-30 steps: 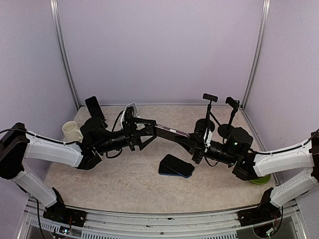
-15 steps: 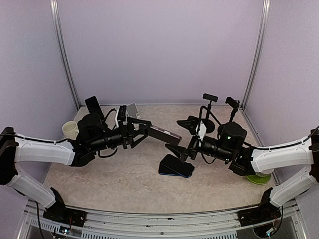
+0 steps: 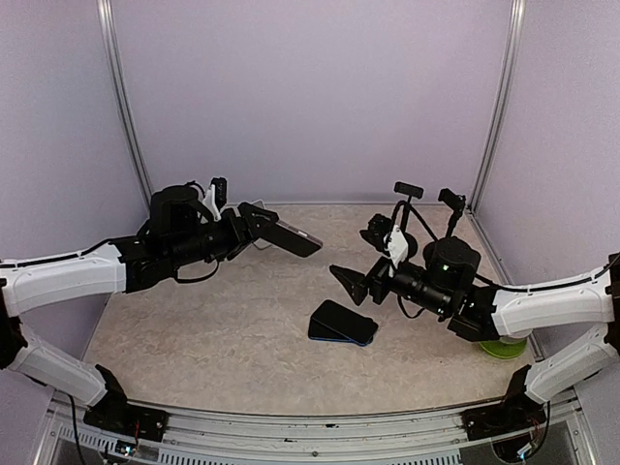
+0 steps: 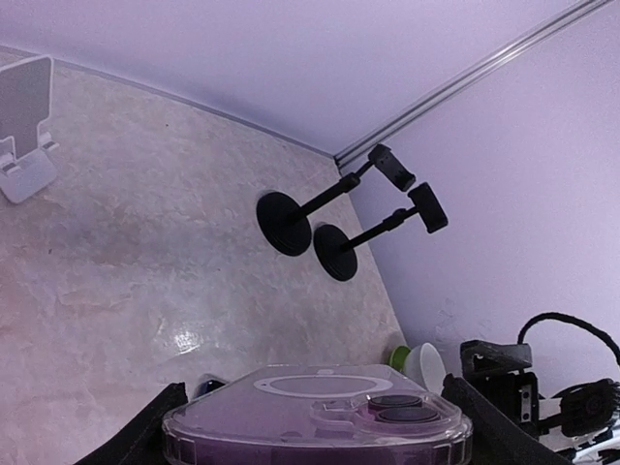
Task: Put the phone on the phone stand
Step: Pass from the left arm to the right
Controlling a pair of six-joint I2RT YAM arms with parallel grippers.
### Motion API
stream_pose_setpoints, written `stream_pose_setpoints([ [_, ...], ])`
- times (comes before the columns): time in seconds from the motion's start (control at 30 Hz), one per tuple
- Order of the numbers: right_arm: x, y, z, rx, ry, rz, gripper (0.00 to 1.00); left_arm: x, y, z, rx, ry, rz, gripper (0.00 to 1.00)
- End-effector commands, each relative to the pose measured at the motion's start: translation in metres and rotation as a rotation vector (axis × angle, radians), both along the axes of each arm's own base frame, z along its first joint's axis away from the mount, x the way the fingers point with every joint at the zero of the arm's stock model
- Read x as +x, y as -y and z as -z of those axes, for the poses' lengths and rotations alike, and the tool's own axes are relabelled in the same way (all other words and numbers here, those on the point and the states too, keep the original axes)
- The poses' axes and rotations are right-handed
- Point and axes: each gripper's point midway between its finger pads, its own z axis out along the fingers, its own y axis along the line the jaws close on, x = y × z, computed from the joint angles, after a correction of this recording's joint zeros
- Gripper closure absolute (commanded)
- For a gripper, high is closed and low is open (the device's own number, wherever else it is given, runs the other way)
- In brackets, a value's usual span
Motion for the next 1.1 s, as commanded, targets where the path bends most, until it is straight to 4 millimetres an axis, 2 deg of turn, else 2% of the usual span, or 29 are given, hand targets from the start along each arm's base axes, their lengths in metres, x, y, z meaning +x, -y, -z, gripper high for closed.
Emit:
stream_pose_setpoints([
  [0.0,0.002,0.012,-0.004,0.019,-0.012,0.063,0.0,0.021,-0.014,-0.009,0.073,0.034,-0.087,0.51],
  [0.23,0.003,0.018,-0.002,0.009,-0.014,0.091,0.0,0.05,-0.018,-0.001,0.177,0.002,-0.158,0.58],
  [0.47,0.004,0.018,0.002,-0.001,-0.02,0.096,0.0,0.09,-0.036,-0.003,0.3,-0.046,-0.346,0.61],
  [0.6,0.004,0.019,0.002,-0.004,-0.021,0.098,0.0,0.108,-0.046,0.005,0.377,-0.087,-0.442,0.6],
  [0.8,0.003,0.022,0.003,-0.01,-0.017,0.103,0.0,0.13,-0.048,0.02,0.478,-0.143,-0.515,0.64],
  [1.07,0.001,0.028,0.002,-0.011,-0.01,0.113,0.0,0.158,-0.058,0.033,0.521,-0.183,-0.598,0.64],
])
